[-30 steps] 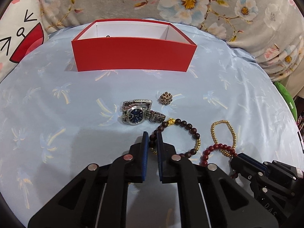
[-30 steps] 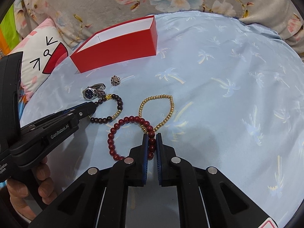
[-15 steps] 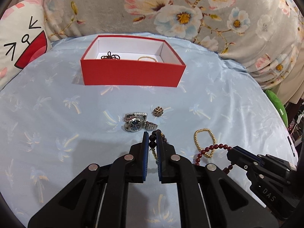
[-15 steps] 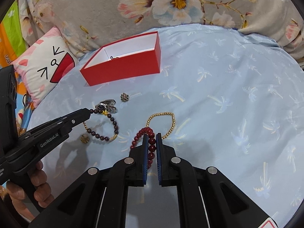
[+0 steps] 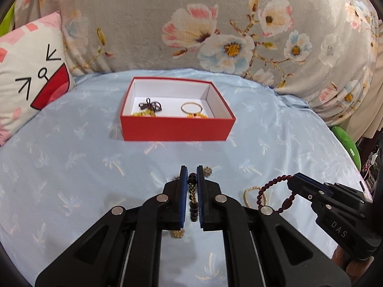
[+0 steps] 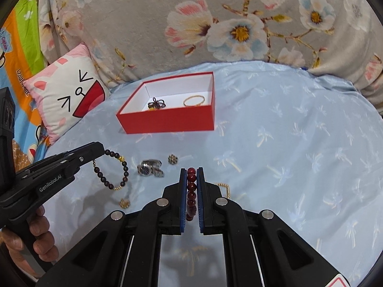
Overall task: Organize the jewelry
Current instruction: 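Carry both bracelets into the red box and open both tools over it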
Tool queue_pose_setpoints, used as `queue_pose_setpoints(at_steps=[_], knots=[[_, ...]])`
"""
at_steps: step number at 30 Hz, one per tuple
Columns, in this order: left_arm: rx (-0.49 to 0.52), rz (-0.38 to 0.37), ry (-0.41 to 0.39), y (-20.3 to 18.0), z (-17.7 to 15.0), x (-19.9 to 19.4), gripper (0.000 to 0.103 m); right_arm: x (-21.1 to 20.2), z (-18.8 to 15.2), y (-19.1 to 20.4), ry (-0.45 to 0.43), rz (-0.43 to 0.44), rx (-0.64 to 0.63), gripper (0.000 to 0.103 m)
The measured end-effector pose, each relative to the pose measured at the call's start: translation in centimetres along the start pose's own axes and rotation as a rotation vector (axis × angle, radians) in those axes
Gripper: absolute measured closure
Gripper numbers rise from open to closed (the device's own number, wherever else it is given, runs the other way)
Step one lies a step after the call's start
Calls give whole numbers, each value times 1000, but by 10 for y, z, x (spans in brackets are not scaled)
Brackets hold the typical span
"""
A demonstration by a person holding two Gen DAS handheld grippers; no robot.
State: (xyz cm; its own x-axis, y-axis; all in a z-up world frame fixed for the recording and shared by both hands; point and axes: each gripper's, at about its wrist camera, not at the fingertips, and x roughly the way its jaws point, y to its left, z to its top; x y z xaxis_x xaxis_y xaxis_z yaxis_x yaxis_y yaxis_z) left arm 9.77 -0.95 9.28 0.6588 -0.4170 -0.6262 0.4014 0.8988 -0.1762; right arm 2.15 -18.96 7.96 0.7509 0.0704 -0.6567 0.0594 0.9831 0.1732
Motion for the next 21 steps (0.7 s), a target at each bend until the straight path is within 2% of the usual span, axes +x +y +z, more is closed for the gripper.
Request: queue_pose_setpoints(at_steps=[7,12,21], knots=[[18,24,-48,8,32,3,96,12,37,10,-36,15,-34,96],[24,59,-68,18,58,23,96,29,70,14,-57,23,-48,96],[38,103,-102,30,109,59,96,85,128,19,-47,64,-56,96]])
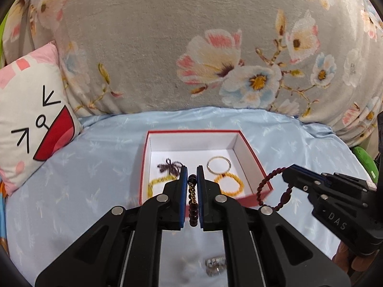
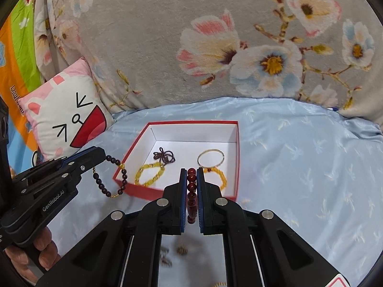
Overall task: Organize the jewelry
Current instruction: 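Carry both bracelets into the red box and open both tools over it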
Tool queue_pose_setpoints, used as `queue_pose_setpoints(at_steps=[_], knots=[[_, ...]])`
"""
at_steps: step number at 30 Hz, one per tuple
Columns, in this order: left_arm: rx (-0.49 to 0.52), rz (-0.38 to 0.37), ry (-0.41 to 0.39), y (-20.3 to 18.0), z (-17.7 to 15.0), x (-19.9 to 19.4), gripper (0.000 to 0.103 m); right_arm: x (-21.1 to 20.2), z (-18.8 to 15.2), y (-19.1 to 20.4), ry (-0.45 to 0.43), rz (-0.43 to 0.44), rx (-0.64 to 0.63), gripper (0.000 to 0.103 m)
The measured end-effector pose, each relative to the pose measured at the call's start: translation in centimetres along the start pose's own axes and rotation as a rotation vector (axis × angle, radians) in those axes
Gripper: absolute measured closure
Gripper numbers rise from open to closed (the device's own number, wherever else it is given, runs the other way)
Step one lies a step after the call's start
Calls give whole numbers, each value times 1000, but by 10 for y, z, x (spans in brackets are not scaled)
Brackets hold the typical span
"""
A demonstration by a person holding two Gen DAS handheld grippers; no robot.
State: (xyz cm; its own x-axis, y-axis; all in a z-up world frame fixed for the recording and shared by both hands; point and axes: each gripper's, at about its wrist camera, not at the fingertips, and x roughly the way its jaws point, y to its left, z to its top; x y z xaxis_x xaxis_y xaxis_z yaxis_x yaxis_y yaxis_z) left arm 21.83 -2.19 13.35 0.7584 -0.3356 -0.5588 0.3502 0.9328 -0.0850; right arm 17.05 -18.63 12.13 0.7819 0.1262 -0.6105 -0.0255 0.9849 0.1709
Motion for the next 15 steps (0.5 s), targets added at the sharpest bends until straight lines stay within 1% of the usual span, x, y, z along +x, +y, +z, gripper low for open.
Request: queue_pose_setpoints(at_steps=[1,4,7,10,11,15], knots=[[0,5,-2,2,8,10,96,9,5,-1,6,4,1,96],[-3,5,-6,5,20,25,96,34,20,-1,16,0,-5,96],[-6,13,-1,8,32,52,96,58,32,-2,30,2,-6,96],[-6,26,11,12,33,70,96,82,40,-3,46,3,-8,96],[-11,33,21,15,33,83,96,91,41,-4,54,10,-5,96],[-28,49,49,22,30,109,96,119,42,-4,82,10,-3,96]])
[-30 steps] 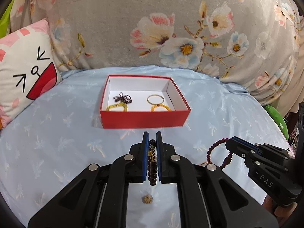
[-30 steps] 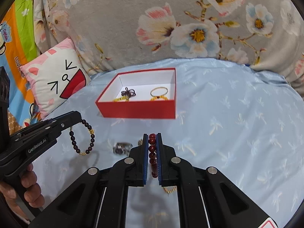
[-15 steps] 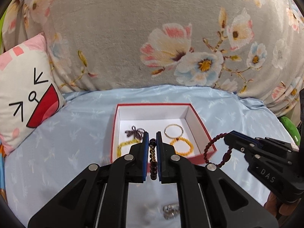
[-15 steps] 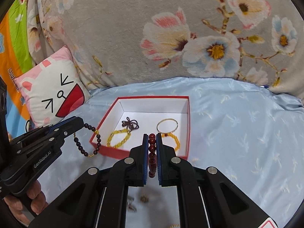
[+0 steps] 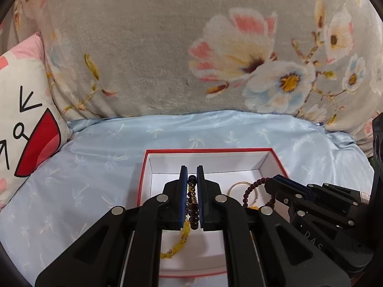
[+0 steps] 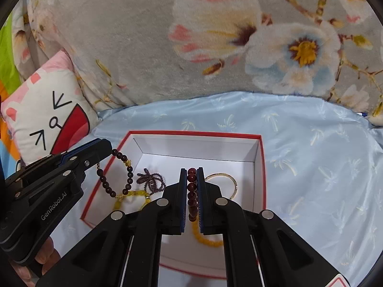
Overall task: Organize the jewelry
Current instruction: 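Carry both bracelets into the red box and open both tools over it, then move both tools back over the gold chain bracelet and silver watch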
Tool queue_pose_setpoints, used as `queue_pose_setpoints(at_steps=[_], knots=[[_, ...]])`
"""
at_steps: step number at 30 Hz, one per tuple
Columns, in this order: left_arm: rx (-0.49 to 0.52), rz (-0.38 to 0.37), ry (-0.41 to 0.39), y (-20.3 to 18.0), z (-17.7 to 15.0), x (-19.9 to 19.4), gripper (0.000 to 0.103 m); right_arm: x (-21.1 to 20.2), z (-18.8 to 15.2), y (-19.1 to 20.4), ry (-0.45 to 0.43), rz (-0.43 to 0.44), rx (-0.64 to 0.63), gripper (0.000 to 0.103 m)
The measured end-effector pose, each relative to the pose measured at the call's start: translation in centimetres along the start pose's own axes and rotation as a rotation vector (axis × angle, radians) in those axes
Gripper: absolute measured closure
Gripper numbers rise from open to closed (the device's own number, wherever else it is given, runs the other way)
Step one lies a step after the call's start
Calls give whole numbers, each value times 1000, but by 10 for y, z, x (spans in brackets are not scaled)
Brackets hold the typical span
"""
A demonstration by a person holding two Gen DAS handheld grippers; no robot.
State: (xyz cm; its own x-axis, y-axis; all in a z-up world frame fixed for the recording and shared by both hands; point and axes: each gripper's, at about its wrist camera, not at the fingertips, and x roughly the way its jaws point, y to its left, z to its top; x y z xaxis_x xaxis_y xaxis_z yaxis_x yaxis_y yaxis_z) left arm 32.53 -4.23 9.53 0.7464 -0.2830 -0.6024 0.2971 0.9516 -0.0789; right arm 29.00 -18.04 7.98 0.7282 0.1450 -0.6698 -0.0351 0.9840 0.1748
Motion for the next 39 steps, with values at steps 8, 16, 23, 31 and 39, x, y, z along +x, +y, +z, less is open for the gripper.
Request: queue_pose_setpoints(at_steps=[8,16,23,31,39], knots=[[7,41,61,4,-12,40,96,45,-8,-9,58,-27,7,96],[-8,86,92,9,-18,54,95,51,-8,-14,49,-88,-11,69],[-19,96,97,10,-19,53,85,36,-5,-7,4,-100,-35,61],[-15,99,74,8,-17,36,79,22,-9,-3,-6,-100,-36,61],[-4,92,47,3,-17,5,79,-11,-11,7,-35,-99,-49,61]])
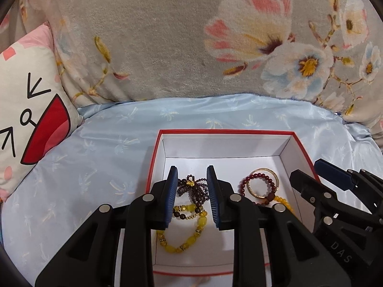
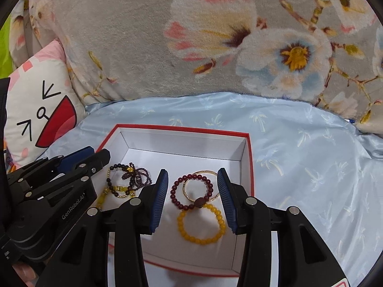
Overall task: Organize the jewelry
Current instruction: 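Move both tools back over the gold chain bracelet and silver watch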
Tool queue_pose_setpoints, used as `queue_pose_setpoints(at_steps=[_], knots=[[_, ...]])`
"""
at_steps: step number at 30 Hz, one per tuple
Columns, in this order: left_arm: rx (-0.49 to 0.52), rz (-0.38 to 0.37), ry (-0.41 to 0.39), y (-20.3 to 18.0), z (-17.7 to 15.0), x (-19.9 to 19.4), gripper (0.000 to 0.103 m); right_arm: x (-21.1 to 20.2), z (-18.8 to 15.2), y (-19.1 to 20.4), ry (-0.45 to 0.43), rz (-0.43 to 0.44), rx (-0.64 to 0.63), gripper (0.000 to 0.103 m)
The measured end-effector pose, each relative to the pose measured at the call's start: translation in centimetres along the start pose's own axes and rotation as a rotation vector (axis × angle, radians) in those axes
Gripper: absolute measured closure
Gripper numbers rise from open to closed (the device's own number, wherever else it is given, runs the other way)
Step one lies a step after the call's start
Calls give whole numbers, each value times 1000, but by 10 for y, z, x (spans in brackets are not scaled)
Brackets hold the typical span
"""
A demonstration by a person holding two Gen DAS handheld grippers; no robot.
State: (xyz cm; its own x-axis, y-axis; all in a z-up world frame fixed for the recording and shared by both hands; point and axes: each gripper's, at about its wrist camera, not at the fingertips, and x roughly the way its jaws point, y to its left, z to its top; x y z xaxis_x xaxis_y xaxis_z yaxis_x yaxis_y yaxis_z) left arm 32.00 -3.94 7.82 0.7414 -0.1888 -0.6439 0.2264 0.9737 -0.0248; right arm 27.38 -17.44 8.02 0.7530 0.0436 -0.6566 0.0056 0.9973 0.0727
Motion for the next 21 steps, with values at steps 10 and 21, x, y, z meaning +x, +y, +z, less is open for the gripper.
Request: queue_pose_setpoints(at_steps=[10,21], knots=[[11,-21,-38,-4,-8,-51,79,-56,-10,8,-45,4,-15,61],[20,-18,-19,2,-52,-88,78,-107,-53,0,-43,-15,-2,61]])
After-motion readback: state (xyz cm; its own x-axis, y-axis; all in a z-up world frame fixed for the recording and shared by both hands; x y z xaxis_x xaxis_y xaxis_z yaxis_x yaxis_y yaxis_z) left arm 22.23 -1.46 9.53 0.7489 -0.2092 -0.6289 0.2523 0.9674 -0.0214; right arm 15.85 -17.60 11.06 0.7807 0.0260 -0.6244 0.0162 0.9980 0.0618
